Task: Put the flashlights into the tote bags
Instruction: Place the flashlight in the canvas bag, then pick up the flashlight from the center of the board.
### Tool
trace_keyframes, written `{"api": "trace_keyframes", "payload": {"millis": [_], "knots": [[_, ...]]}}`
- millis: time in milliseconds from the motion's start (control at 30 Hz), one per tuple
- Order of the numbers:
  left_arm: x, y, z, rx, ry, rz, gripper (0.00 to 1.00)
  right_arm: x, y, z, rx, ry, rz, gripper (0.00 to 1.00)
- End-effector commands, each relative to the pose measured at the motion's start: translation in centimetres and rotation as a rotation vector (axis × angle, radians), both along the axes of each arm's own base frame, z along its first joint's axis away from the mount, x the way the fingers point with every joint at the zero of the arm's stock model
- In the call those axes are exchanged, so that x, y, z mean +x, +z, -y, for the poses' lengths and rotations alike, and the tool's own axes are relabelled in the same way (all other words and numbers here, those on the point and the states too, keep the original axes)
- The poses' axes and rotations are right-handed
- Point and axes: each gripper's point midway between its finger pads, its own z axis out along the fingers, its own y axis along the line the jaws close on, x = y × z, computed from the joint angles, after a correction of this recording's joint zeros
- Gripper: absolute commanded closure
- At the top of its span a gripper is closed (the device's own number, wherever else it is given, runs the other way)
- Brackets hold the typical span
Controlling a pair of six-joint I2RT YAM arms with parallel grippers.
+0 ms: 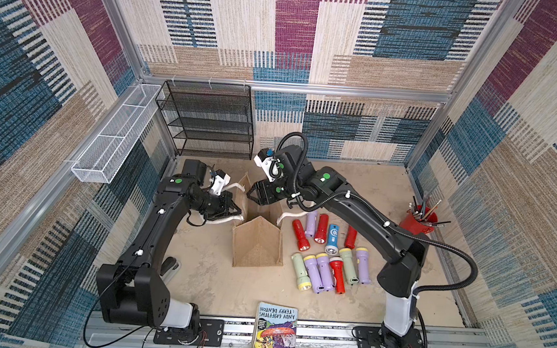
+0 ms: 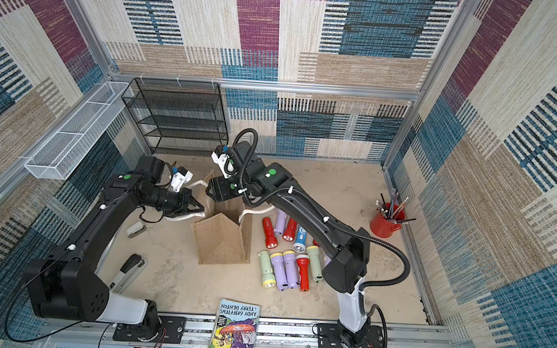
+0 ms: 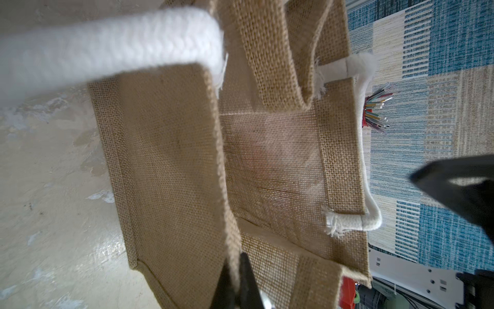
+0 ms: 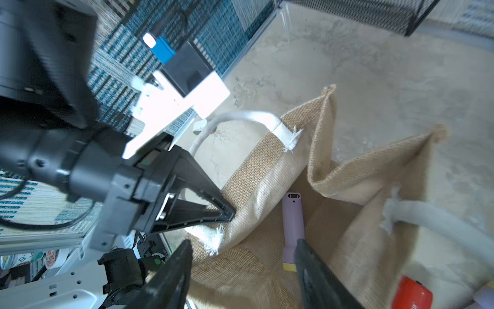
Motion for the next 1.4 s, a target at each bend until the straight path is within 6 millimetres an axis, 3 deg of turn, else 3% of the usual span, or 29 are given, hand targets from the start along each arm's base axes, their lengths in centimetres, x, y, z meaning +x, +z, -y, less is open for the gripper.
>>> {"api": "trace_keyframes", "payload": {"millis": [0,100,200,333,433,567,733,1133,1367], "knots": [[0.4,0.6,0.3,-0.026,-0.010,0.016,1.00,2.3,2.0,4.1,-0.008,-0.159,0.084,0.36],[0.2,0.6,0.5,-0.033,-0.024,0.022,1.00,3.8,2.5,9.5,0.017,-0.296,0.092,0.36],[0.0,0.4,0.5,-0.030,-0.034,0.023,1.00,4.9,0.8,16.1,0.004,-0.464,0.069,0.34],[-0.1,0.3,0.6,-0.032,-0.041,0.019,1.00,4.6,-3.6,24.4,-0.035,-0.682,-0.002,0.31],[-0.1,0.3,0.6,-0.034,-0.042,0.017,1.00,3.3,-7.1,28.3,-0.050,-0.778,-0.079,0.29],[0.0,0.4,0.7,-0.035,-0.044,0.018,1.00,1.4,-12.1,30.8,-0.104,-0.819,-0.180,0.28],[0.0,0.2,0.7,-0.038,-0.045,0.011,1.00,0.6,-16.7,32.5,-0.169,-0.846,-0.264,0.28],[-0.2,-0.3,0.8,-0.040,-0.050,-0.005,1.00,0.8,-22.7,32.6,-0.254,-0.824,-0.372,0.32],[-0.1,-0.6,0.8,-0.038,-0.050,-0.013,1.00,0.4,-25.2,33.2,-0.309,-0.829,-0.399,0.33]]}}
